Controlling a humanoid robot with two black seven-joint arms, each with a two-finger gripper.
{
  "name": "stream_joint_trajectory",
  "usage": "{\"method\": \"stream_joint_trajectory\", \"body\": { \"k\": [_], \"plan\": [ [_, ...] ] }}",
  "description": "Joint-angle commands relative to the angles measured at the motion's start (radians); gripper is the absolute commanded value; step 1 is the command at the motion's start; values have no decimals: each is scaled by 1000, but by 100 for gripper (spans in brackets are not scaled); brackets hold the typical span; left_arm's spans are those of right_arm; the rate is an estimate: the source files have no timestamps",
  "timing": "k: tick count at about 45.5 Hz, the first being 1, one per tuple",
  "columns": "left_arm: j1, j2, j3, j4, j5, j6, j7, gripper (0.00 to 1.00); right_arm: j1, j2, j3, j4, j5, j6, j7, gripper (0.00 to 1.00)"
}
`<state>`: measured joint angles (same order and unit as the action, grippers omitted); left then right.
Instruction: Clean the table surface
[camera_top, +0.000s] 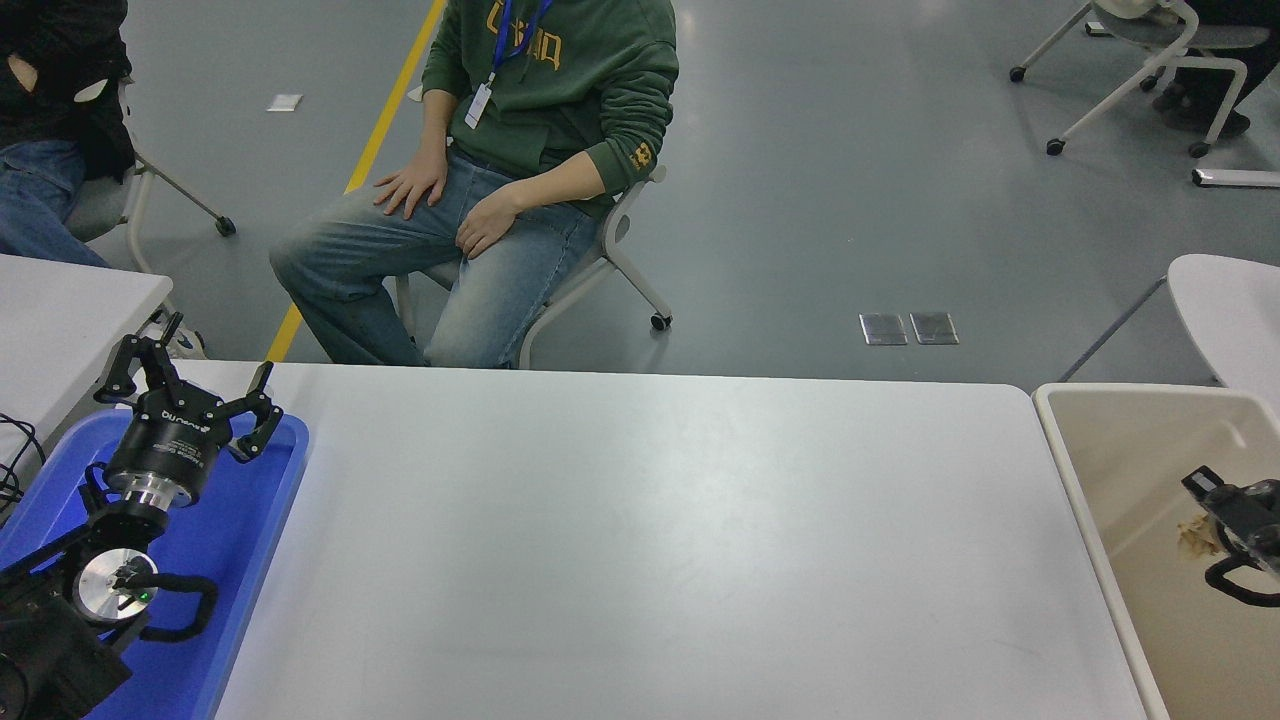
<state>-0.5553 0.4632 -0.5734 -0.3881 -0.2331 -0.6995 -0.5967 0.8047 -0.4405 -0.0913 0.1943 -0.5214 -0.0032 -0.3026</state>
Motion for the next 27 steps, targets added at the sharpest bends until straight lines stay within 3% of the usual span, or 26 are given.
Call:
{"method": "stream_joint_trajectory", "body": {
  "k": [1,3,5,9,13,15,27],
  "plan": [
    [0,0,0,0,0,0,0,100,-2,9,2,-12,3,-3,-1,0],
    [0,0,0,0,0,0,0,100,-2,9,2,-22,4,-3,-1,0],
    [0,0,0,0,0,0,0,100,-2,13,2,-30,6,-1,-3,8],
    [0,-1,0,0,0,0,0,100,-1,14,4,-33,11,-3,-3,47],
    [0,0,0,0,0,0,0,100,-1,14,16,-33,17,-4,-3,70],
    [0,0,0,0,0,0,0,100,1,14,24,-33,20,-3,-3,99],
    [0,0,0,0,0,0,0,100,7,11,27,-35,60,-4,-6,100]
  ]
}}
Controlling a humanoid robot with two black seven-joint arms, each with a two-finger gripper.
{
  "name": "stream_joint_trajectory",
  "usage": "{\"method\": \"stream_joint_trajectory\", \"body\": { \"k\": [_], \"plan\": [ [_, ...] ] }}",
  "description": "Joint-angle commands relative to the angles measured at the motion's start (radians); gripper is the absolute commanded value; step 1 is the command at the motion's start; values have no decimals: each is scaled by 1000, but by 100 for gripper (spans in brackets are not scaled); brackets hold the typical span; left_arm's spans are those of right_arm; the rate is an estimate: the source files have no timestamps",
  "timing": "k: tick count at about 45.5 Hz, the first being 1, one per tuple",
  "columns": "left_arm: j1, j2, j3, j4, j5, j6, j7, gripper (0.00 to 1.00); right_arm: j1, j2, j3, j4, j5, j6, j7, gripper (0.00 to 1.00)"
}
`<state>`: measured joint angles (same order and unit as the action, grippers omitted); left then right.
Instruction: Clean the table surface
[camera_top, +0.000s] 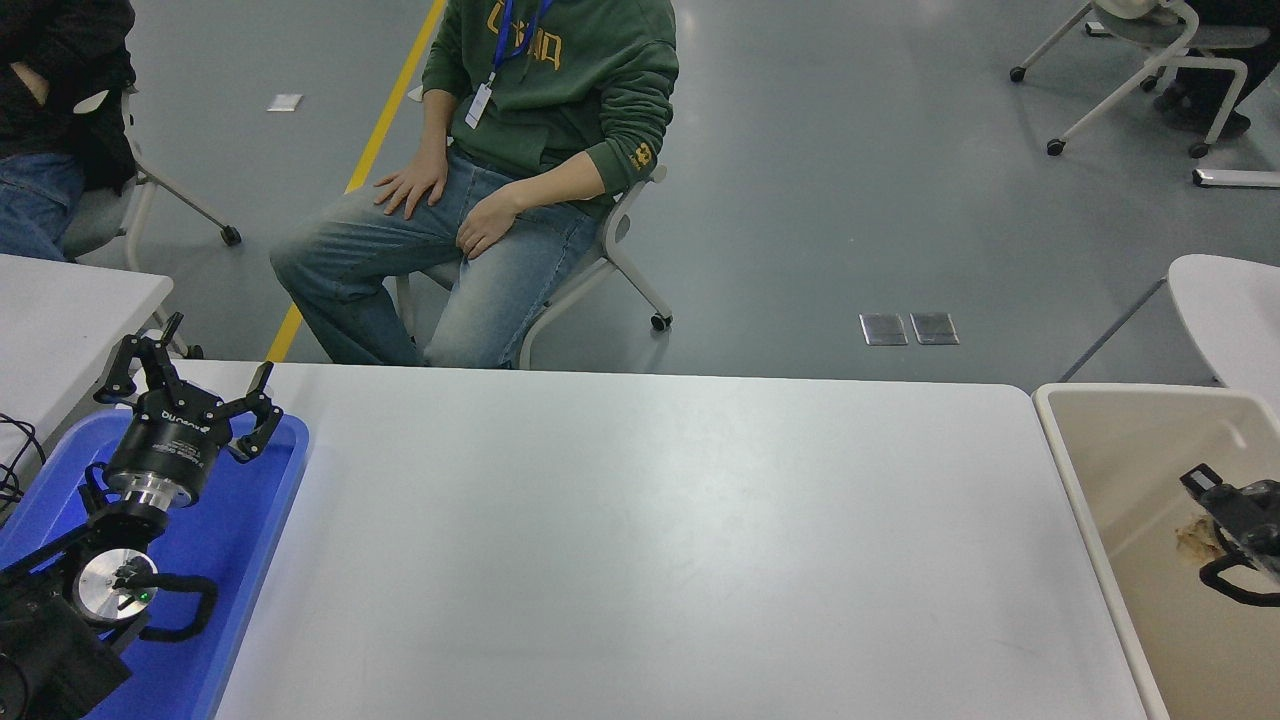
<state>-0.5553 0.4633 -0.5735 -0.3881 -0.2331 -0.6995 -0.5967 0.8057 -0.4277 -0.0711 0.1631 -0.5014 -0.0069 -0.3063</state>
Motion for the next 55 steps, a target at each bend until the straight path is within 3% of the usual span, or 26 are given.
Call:
{"method": "stream_joint_trajectory", "body": {
  "k": [1,15,34,42,55],
  "plan": [
    [0,0,0,0,0,0,0,100,7,-3,7,-4,52,-1,-2,100],
    [0,0,1,0,0,0,0,100,17,-9,42,6,150,5,-2,100],
    [0,0,1,0,0,0,0,100,30,-57,163,13,152,7,10,100],
    [0,0,1,0,0,0,0,100,35,-86,325,22,153,15,55,100],
    [0,0,0,0,0,0,0,100,29,-235,517,321,239,15,76,100]
  ]
}}
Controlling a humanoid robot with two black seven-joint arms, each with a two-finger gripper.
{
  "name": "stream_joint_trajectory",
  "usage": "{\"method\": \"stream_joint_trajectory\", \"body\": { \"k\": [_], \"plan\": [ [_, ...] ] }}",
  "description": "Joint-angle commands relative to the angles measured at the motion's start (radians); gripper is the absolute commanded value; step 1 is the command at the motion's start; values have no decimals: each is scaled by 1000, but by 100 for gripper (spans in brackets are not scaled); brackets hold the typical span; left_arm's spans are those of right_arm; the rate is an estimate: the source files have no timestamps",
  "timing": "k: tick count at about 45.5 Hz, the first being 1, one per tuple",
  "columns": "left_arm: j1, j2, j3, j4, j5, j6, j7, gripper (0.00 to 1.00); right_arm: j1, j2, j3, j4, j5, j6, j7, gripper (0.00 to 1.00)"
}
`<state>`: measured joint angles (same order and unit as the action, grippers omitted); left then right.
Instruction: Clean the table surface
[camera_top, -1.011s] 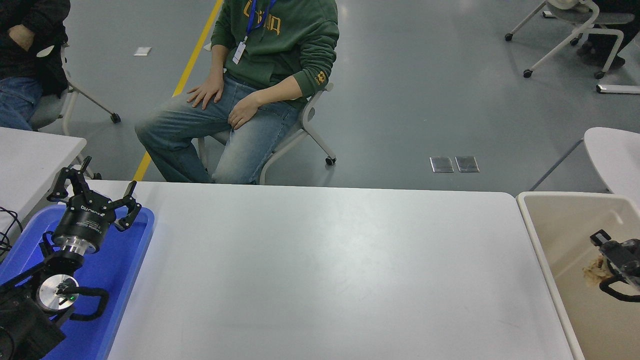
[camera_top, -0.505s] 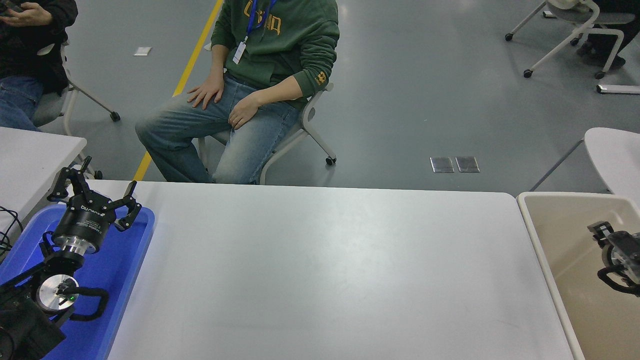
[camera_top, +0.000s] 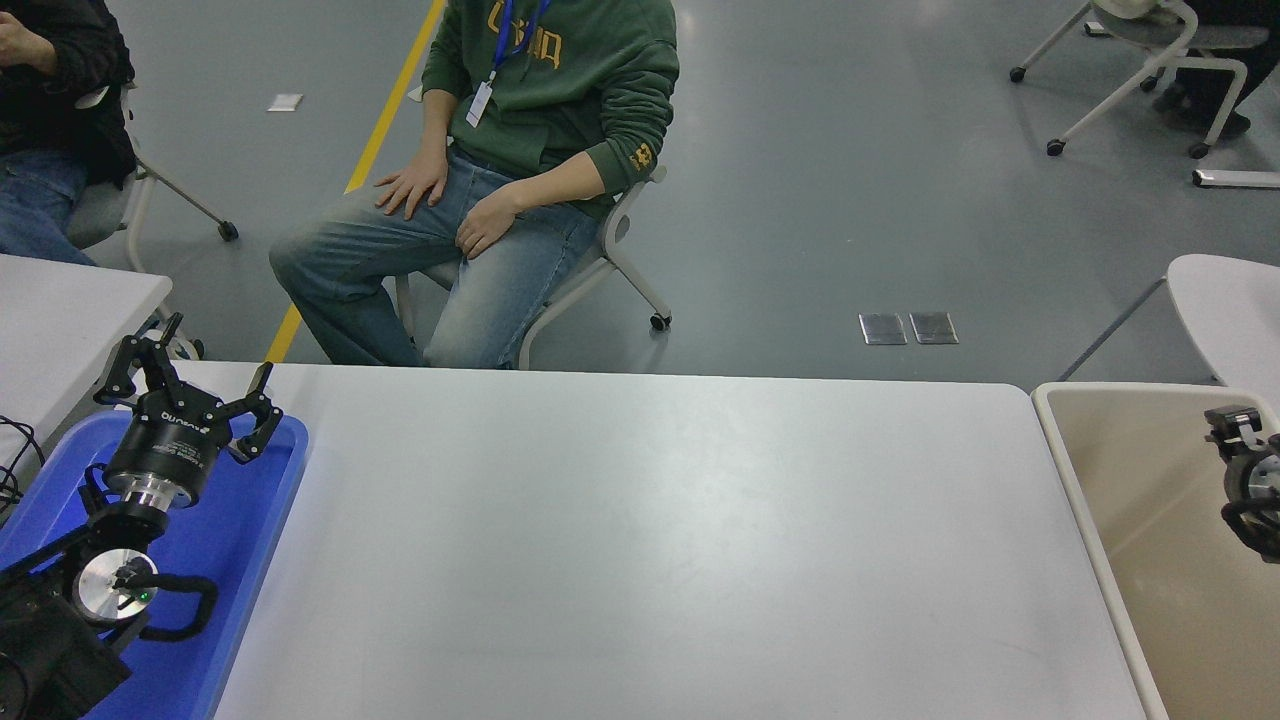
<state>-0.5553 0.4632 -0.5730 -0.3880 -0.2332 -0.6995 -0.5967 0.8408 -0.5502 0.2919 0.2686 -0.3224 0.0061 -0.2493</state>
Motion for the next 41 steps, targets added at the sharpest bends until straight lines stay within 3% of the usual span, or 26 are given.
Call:
{"method": "stream_joint_trajectory", "body": {
  "k": [1,21,41],
  "plan": [
    [0,0,1,0,0,0,0,100,-9,-123,171,250,62,2,21,100],
    [0,0,1,0,0,0,0,100,-100,-146,391,642,62,3,114,100],
    [0,0,1,0,0,0,0,100,-189,41,493,684,60,-1,153,100]
  ]
}}
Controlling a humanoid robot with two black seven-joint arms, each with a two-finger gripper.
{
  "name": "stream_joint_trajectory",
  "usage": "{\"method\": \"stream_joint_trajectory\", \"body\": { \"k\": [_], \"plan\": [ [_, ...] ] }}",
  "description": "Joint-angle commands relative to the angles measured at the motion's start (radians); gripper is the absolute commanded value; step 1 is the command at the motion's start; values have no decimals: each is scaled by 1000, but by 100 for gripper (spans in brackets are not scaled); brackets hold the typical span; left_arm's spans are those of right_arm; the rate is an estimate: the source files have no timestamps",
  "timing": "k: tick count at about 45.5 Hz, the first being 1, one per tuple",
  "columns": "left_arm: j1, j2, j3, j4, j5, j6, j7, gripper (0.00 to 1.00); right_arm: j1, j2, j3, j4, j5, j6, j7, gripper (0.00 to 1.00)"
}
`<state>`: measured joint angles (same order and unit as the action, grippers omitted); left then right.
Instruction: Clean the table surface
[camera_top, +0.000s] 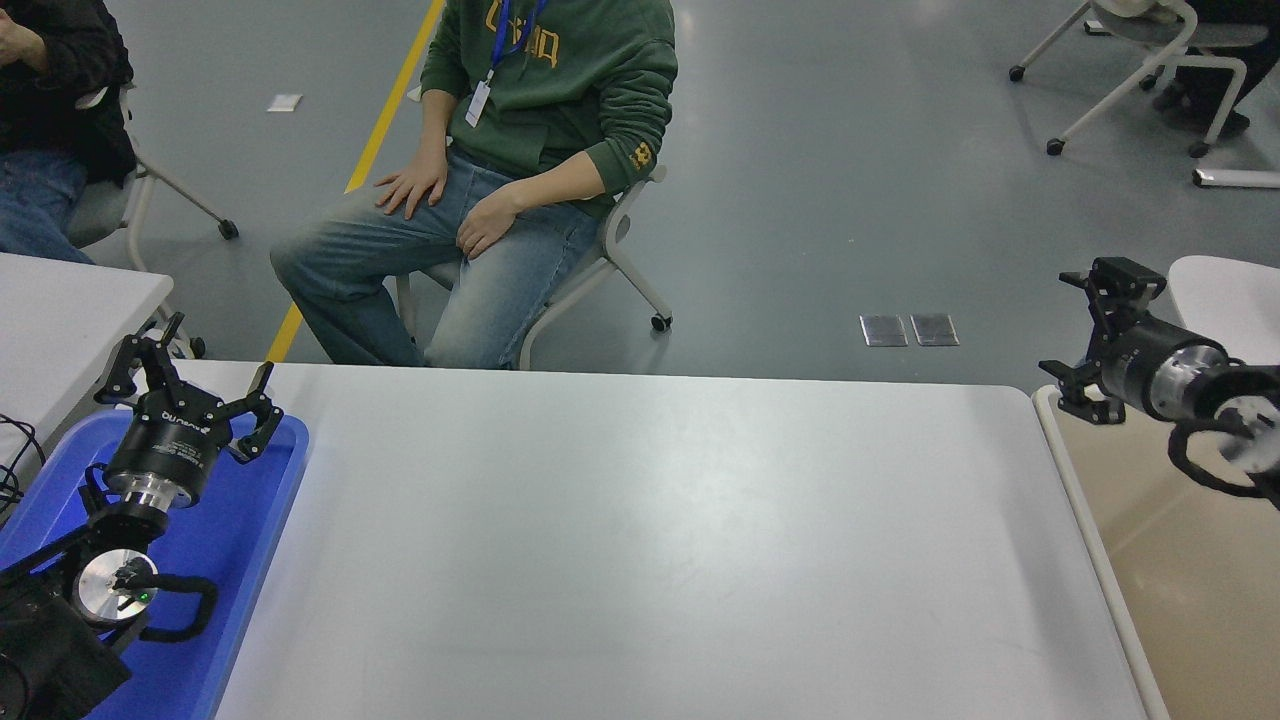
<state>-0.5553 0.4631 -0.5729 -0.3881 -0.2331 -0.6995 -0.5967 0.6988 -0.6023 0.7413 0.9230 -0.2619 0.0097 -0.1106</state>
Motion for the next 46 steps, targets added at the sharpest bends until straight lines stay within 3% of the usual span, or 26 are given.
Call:
{"method": "stream_joint_trajectory", "body": {
  "k": [1,5,18,46],
  "plan": [
    [0,0,1,0,0,0,0,100,-51,101,44,30,0,-5,14,100],
    [0,0,-1,0,0,0,0,100,-68,134,46,31,0,-2,23,100],
    [0,0,1,0,0,0,0,100,-79,220,50,37,3,-1,178,100],
    [0,0,-1,0,0,0,0,100,-78,351,161,30,27,-1,184,100]
  ]
}}
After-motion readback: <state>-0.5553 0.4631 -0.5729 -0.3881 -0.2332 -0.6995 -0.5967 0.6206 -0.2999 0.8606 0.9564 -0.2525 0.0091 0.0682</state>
